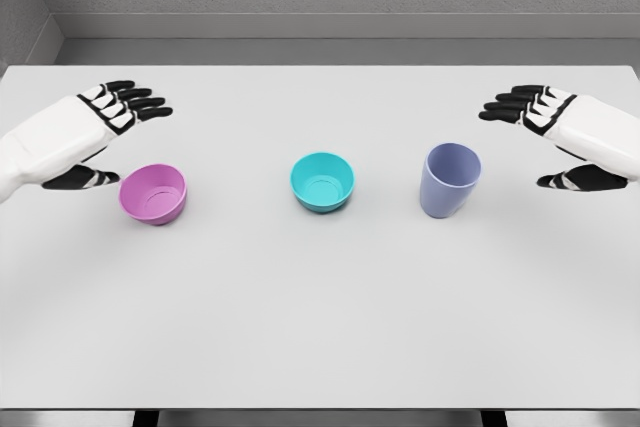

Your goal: Stacking bowl and cup with both arms

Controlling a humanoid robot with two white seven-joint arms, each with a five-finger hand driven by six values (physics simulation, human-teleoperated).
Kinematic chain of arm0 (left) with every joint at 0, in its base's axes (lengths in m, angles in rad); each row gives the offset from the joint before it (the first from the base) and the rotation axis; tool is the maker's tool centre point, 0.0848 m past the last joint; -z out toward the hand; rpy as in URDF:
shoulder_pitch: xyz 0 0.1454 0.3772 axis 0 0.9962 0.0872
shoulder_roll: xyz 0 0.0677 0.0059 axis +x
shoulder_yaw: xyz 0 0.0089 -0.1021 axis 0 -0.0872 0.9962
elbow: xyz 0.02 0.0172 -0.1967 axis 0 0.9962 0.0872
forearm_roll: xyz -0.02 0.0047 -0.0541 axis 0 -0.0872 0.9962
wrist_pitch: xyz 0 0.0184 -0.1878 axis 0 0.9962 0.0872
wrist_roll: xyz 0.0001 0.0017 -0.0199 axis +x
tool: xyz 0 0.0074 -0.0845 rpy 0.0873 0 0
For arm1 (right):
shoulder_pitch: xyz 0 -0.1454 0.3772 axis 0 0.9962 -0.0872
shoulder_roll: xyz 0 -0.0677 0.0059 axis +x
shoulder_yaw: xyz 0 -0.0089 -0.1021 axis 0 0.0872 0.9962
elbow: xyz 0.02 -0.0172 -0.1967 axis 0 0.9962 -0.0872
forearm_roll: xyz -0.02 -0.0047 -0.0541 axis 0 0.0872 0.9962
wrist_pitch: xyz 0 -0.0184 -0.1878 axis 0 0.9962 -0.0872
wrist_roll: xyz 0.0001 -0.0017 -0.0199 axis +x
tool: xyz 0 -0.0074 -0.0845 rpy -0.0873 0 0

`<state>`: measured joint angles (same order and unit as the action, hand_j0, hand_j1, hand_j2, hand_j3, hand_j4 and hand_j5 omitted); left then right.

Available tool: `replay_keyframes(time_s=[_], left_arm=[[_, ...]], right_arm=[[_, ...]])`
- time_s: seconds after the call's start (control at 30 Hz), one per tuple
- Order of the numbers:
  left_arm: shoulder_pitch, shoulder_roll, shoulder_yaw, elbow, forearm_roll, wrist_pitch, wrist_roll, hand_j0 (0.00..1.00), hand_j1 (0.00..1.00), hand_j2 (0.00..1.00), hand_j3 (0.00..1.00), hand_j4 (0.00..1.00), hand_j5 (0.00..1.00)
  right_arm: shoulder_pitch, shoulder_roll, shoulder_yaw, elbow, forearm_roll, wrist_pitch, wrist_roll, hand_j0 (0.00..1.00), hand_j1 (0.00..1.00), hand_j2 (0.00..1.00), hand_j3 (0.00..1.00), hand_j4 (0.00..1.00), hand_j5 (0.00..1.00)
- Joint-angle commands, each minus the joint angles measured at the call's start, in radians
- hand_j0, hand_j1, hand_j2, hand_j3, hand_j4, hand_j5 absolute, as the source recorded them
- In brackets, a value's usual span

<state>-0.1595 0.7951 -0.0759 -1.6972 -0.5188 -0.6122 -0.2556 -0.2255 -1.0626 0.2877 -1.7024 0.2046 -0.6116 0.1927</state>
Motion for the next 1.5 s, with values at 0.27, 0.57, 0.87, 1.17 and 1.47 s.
replay_keyframes(time_s=[0.27, 0.57, 0.87, 1.17, 1.47], left_arm=[[-0.054, -0.004, -0.013, 0.021, -0.038, 0.001, -0.143, 1.00, 1.00, 1.00, 1.00, 1.00, 1.00], [-0.313, 0.091, -0.369, 0.033, 0.101, 0.001, -0.284, 1.00, 1.00, 1.00, 1.00, 1.00, 1.00], [-0.509, 0.127, -0.482, 0.044, 0.187, 0.001, -0.355, 1.00, 1.00, 1.00, 1.00, 1.00, 1.00], [-0.557, 0.119, -0.610, 0.108, 0.368, 0.001, -0.355, 1.00, 1.00, 1.00, 1.00, 1.00, 1.00], [-0.554, 0.131, -0.621, 0.171, 0.362, 0.097, -0.355, 1.00, 1.00, 1.00, 1.00, 1.00, 1.00]], right_arm=[[-0.035, -0.043, 0.001, 0.006, -0.002, 0.001, 0.004, 1.00, 1.00, 1.00, 1.00, 1.00, 1.00], [-0.041, -0.039, 0.001, 0.003, -0.002, 0.001, 0.002, 1.00, 1.00, 1.00, 1.00, 1.00, 1.00], [-0.043, -0.033, 0.001, 0.001, -0.008, 0.001, -0.007, 1.00, 1.00, 1.00, 1.00, 1.00, 1.00], [-0.069, -0.042, 0.005, 0.003, 0.004, 0.001, 0.005, 1.00, 1.00, 1.00, 1.00, 1.00, 1.00], [-0.103, -0.031, 0.008, 0.007, -0.005, 0.001, 0.243, 1.00, 1.00, 1.00, 1.00, 1.00, 1.00]])
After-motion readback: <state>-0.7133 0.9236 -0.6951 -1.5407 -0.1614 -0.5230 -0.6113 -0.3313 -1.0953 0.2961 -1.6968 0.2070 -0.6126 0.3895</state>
